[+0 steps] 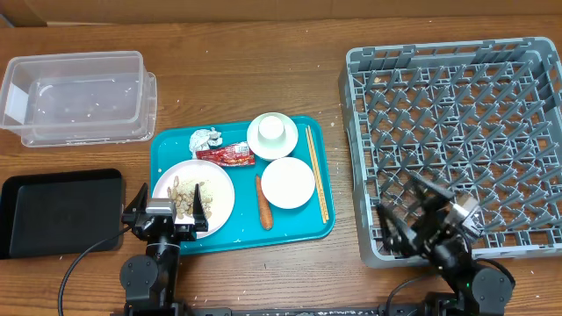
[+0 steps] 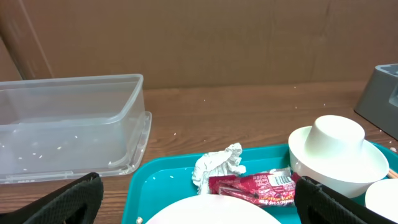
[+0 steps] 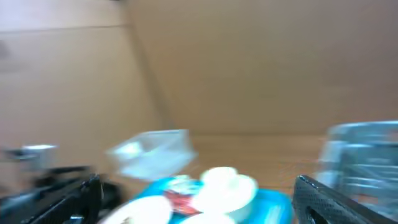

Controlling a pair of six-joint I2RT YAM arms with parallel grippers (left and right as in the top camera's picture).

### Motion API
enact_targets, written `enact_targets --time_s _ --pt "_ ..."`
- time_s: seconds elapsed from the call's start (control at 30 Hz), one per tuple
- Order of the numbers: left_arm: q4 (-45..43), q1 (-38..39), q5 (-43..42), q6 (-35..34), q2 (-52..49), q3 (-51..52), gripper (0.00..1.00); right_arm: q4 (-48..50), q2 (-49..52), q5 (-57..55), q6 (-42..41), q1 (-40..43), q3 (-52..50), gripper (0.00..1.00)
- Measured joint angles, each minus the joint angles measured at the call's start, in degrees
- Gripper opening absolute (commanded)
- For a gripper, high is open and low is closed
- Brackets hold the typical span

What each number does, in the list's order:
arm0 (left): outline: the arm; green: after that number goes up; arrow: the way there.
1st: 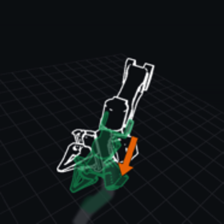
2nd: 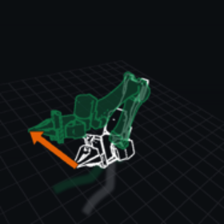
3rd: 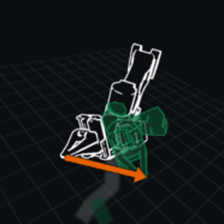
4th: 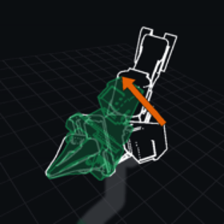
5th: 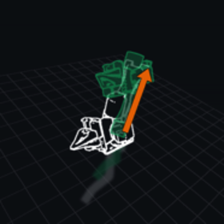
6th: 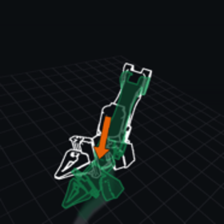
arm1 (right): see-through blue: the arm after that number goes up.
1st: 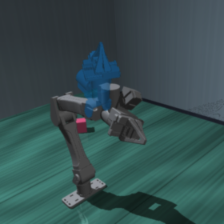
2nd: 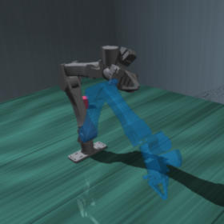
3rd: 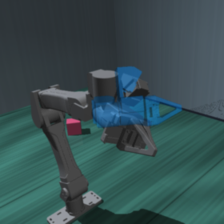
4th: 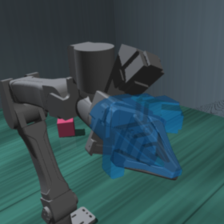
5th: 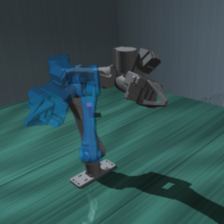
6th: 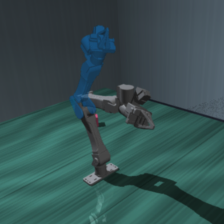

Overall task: Sort waste into correct bins and load items into the dishwasher
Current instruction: 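Move the right gripper over the teal tray to the small white bowl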

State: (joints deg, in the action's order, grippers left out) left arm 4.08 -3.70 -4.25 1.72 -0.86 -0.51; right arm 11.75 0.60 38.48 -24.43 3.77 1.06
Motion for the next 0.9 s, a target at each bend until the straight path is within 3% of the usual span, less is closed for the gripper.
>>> enact_targets --time_s 0.23,0.43,0.63,0.9 --pt "0.00 -0.02 0.00 0.02 0.00 0.00 1.00 13.22 0.02 10.62 -19.58 0.00 0.00 1.00" --pt "0.00 -0.02 0.00 0.02 0.00 0.00 1.00 9.79 0.76 12.50 -27.67 0.00 3.89 1.00" --pt "-0.02 -0.02 0.00 0.02 0.00 0.00 1.00 -10.32 10.12 14.73 -21.88 0.26 20.83 1.00" --pt "0.02 0.00 0.00 0.02 0.00 0.00 1.00 -45.77 34.82 14.78 -4.15 -1.20 48.43 1.00"
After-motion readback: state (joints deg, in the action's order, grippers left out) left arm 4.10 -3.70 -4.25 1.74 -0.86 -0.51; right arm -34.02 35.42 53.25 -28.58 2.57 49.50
